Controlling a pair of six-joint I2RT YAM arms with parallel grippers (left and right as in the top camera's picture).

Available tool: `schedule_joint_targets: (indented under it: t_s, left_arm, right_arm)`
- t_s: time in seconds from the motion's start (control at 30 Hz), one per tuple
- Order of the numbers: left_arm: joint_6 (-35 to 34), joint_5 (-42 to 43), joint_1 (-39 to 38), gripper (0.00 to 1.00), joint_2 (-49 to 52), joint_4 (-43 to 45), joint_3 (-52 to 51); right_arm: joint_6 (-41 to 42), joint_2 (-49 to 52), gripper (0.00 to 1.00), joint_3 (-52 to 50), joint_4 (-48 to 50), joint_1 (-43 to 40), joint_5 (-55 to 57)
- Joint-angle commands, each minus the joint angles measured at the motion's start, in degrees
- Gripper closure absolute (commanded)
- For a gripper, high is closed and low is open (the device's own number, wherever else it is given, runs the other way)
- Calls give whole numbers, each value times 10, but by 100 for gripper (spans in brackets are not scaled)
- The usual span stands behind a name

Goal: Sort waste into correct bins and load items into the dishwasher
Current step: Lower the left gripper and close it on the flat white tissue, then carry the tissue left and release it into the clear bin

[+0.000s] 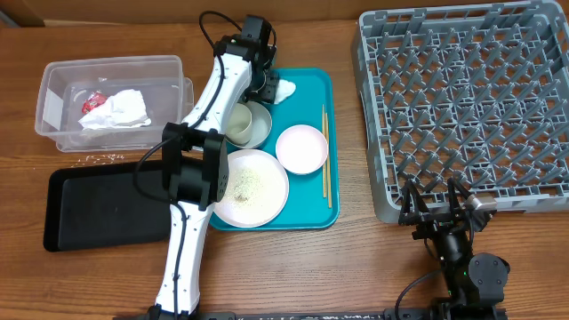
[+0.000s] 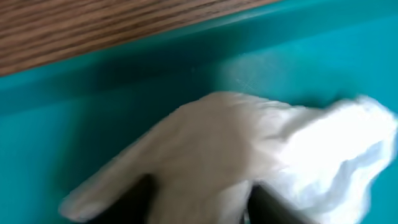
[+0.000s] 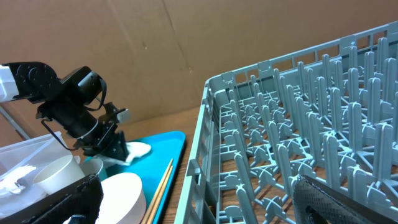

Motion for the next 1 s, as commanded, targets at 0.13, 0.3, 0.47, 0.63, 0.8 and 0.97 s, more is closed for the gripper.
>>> schedule_joint_targets:
  t_s: [0.13,0.3,0.47,0.63,0.8,0.97]
  left_arm:
    - [-14,0,-1,89,-25,-2,14]
    - [-50,-38,5,96,-78,-2,33]
    - [-126,-99,37,96,-165,-6,35]
    - [-181,-111,96,96,-233,-41,35]
    - [-251,-110,182,96,-261,-109,35]
    - [-330,-108,261,96,-240,-173,34]
  right_arm:
    - [1,-4,0,-6,3,3,4]
    - [1,-4,0,-6,3,3,4]
    - [1,-4,0,-6,3,3,4]
    - [1,-4,0,-6,3,3,4]
    - [1,-4,0,-6,3,3,4]
    - [1,-4,0,-6,3,3,4]
